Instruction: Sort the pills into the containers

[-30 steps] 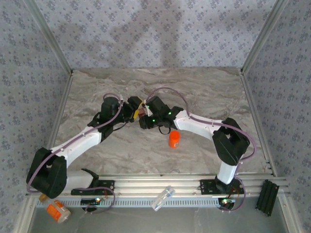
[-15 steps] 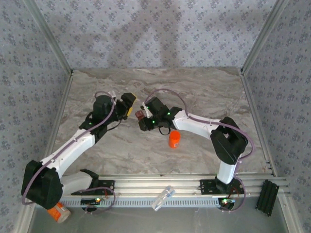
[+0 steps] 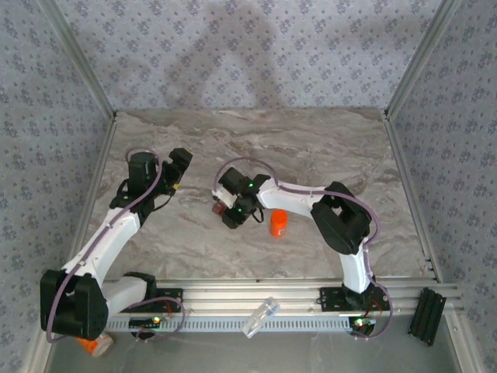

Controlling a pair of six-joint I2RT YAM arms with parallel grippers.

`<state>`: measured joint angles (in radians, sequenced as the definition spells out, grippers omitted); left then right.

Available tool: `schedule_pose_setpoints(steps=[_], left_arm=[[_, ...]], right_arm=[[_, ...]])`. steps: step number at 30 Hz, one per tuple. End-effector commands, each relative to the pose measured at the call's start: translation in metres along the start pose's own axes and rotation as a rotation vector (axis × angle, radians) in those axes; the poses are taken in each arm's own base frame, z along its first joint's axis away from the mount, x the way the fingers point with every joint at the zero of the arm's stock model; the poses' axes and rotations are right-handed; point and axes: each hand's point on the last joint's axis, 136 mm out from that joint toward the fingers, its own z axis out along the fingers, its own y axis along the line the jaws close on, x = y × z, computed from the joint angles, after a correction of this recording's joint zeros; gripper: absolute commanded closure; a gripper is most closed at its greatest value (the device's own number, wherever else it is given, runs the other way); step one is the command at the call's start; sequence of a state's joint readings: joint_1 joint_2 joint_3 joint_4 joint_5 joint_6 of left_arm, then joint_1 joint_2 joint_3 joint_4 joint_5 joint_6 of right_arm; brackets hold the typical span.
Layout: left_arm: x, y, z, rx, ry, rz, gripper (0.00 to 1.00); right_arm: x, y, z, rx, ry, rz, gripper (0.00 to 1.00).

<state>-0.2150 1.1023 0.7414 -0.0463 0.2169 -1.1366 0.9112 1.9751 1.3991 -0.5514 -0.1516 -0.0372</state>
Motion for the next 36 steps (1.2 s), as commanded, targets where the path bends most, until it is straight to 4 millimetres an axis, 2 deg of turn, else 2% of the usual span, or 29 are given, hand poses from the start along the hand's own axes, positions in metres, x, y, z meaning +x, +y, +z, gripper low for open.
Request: schedule_pose_setpoints(steps=[1, 4, 6, 8, 14, 22, 31, 36], left_arm=[[0.005, 0.009, 0.005, -0.024, 0.028, 0.032, 0.04], [0.006, 0.011, 0.008, -0.027, 0.038, 0.030, 0.04], [0.007, 0.011, 0.010, -0.027, 0.043, 0.030, 0.04], [0.007, 0.012, 0.010, -0.029, 0.045, 0.033, 0.04], [0.008, 0.012, 0.010, -0.030, 0.048, 0.038, 0.04], [0.009, 0.015, 0.009, -0.042, 0.055, 0.050, 0.00], [0.011, 0.018, 0.010, -0.049, 0.065, 0.054, 0.00], [0.012, 0.019, 0.012, -0.055, 0.074, 0.069, 0.00]], right_arm=[[0.018, -0.005, 0.007, 0.046, 0.104, -0.106, 0.59], [0.024, -0.006, 0.012, 0.068, 0.136, -0.117, 0.55], [0.027, -0.006, 0.014, 0.075, 0.144, -0.119, 0.48], [0.029, -0.007, 0.015, 0.082, 0.149, -0.121, 0.36], [0.035, -0.017, 0.011, 0.151, 0.172, -0.130, 0.23], [0.035, -0.046, 0.000, 0.296, 0.198, -0.112, 0.22], [0.024, -0.076, -0.018, 0.396, 0.163, -0.009, 0.22], [0.015, -0.065, -0.033, 0.334, 0.115, 0.033, 0.23]])
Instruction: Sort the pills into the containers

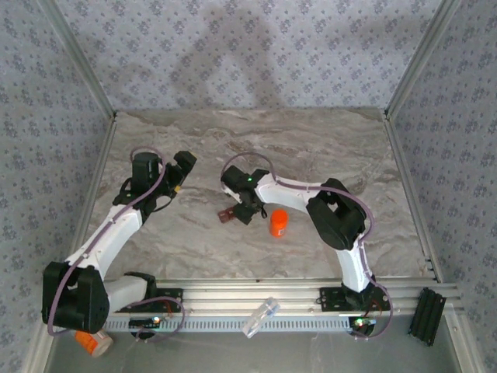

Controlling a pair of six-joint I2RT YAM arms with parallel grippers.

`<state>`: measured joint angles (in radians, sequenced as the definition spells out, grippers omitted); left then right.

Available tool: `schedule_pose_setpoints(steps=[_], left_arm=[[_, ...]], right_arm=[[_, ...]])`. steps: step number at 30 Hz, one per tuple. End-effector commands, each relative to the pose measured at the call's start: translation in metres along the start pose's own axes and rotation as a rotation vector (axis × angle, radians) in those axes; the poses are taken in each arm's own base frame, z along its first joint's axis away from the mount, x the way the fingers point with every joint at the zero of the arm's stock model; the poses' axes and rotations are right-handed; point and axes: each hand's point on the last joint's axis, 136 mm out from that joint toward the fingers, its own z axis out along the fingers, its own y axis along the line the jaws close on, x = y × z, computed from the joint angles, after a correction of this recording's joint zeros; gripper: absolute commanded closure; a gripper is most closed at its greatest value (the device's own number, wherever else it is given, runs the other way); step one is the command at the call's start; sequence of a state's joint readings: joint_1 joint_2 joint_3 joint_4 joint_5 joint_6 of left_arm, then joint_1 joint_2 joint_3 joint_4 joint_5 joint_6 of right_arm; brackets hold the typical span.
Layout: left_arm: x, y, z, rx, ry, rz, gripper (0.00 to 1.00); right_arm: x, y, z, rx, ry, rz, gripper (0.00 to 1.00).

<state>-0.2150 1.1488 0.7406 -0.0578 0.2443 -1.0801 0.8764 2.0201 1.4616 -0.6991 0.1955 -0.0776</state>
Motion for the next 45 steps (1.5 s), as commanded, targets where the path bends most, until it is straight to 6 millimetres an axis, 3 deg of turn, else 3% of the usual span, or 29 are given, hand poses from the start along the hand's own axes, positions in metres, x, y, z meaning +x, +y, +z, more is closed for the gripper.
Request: schedule_pose_setpoints(steps=[1, 6, 13, 24, 38, 45], left_arm=[[0.004, 0.006, 0.001, -0.024, 0.027, 0.035, 0.00], [0.010, 0.017, -0.001, -0.088, 0.068, 0.117, 0.00], [0.040, 0.043, -0.007, -0.184, 0.208, 0.242, 0.00], [0.099, 0.072, -0.015, -0.409, 0.383, 0.660, 0.01], [0.137, 0.077, -0.004, -0.459, 0.415, 0.990, 0.00], [0.148, 0.083, 0.006, -0.490, 0.428, 1.062, 0.00]], right_arm=[[-0.007, 0.000, -0.032, -0.035, -0.043, 0.069, 0.23], [-0.016, -0.013, -0.062, -0.123, -0.120, 0.313, 0.24], [-0.028, -0.021, -0.049, -0.306, -0.178, 0.605, 0.23], [-0.033, -0.012, -0.018, -0.345, -0.149, 0.626, 0.23], [-0.018, -0.002, 0.006, -0.324, -0.086, 0.615, 0.24], [-0.013, 0.000, 0.015, -0.306, -0.061, 0.608, 0.24]])
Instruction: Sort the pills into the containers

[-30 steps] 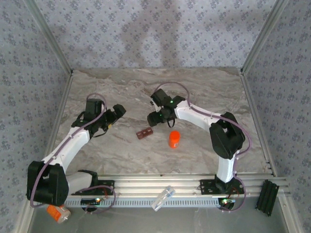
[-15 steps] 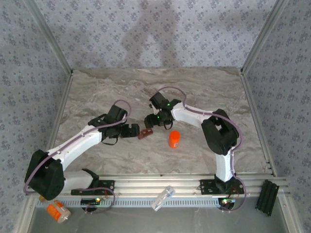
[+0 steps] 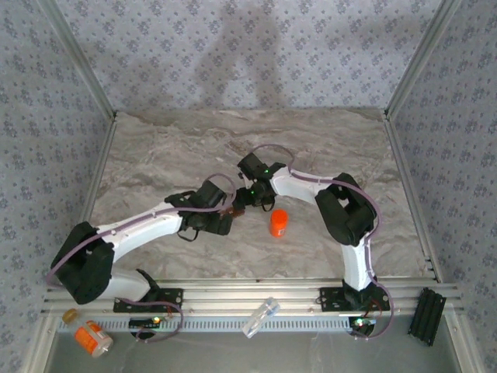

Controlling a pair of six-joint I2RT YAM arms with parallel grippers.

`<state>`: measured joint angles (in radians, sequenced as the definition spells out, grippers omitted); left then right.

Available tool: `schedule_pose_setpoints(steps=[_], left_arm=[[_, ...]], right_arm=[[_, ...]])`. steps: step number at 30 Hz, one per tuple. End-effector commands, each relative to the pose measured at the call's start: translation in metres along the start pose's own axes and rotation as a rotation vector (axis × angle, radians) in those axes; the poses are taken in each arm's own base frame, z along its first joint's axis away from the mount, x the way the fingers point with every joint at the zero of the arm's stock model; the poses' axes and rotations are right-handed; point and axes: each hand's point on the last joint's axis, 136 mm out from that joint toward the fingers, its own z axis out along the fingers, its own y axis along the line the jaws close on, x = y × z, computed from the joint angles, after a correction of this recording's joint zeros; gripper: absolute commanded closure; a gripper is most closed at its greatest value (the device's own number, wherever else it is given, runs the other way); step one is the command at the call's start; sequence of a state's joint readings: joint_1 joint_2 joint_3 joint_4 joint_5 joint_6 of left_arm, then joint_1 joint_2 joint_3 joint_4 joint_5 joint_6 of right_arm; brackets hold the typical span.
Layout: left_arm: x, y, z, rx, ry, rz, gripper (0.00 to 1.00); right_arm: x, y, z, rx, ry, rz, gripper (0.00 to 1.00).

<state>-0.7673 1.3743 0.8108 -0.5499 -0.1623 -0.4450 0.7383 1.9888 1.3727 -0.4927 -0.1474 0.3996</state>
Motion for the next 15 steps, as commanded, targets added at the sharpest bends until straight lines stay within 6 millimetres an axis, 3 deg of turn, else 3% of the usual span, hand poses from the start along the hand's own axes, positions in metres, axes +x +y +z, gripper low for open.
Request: schedule_pose_setpoints(steps=[1, 15], left_arm=[[-0.012, 0.000, -0.002, -0.037, -0.032, 0.036, 0.00], [-0.018, -0.002, 0.013, -0.056, -0.044, 0.037, 0.00]], right_arm=[[0.009, -0.005, 0.009, 0.031, 0.032, 0.003, 0.24], [0.018, -0.009, 0.018, 0.058, 0.053, -0.013, 0.24]])
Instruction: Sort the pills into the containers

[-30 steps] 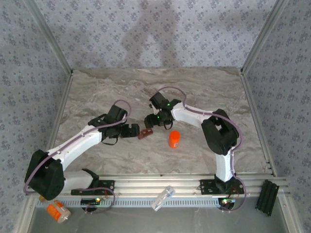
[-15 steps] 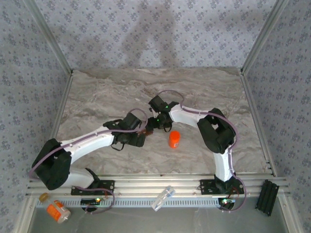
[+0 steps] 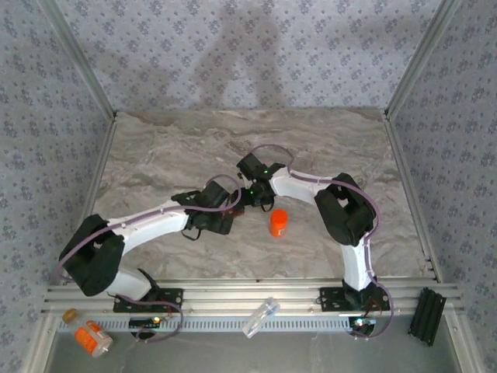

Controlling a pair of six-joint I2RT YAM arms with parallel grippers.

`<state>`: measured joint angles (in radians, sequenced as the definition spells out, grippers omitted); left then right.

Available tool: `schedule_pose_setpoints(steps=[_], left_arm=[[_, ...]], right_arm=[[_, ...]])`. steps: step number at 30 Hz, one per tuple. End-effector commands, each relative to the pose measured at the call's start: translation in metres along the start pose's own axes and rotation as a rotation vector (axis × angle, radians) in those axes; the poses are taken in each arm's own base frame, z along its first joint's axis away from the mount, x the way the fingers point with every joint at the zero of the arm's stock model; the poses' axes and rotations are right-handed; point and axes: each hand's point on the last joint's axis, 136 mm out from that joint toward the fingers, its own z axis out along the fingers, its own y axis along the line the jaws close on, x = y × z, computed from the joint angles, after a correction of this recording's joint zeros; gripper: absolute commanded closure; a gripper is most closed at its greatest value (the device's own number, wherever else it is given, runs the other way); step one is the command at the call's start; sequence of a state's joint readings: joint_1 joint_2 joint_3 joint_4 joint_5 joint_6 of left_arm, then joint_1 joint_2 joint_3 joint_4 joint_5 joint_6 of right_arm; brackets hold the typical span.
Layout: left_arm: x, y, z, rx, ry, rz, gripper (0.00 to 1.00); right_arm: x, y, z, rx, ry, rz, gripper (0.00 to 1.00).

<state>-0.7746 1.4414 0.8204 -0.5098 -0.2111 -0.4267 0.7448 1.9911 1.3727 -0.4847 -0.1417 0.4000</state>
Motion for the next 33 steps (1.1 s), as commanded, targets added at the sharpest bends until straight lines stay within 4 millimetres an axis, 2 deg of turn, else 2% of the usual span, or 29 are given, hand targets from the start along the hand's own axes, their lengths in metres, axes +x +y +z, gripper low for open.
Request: schedule_pose_setpoints(steps=[1, 10, 24, 33], left_arm=[[-0.014, -0.003, 0.000, -0.009, -0.039, 0.008, 0.00], [-0.021, 0.001, 0.003, -0.038, -0.051, 0.004, 0.00], [-0.036, 0.032, -0.003, -0.072, -0.089, -0.087, 0.00], [-0.047, 0.036, -0.007, -0.064, -0.112, -0.106, 0.00]], right_arm=[[0.019, -0.011, 0.017, 0.059, 0.060, -0.007, 0.24], [0.024, -0.012, 0.020, 0.070, 0.071, -0.016, 0.25], [0.028, -0.015, 0.023, 0.078, 0.080, -0.019, 0.26], [0.029, -0.016, 0.025, 0.080, 0.081, -0.020, 0.27]])
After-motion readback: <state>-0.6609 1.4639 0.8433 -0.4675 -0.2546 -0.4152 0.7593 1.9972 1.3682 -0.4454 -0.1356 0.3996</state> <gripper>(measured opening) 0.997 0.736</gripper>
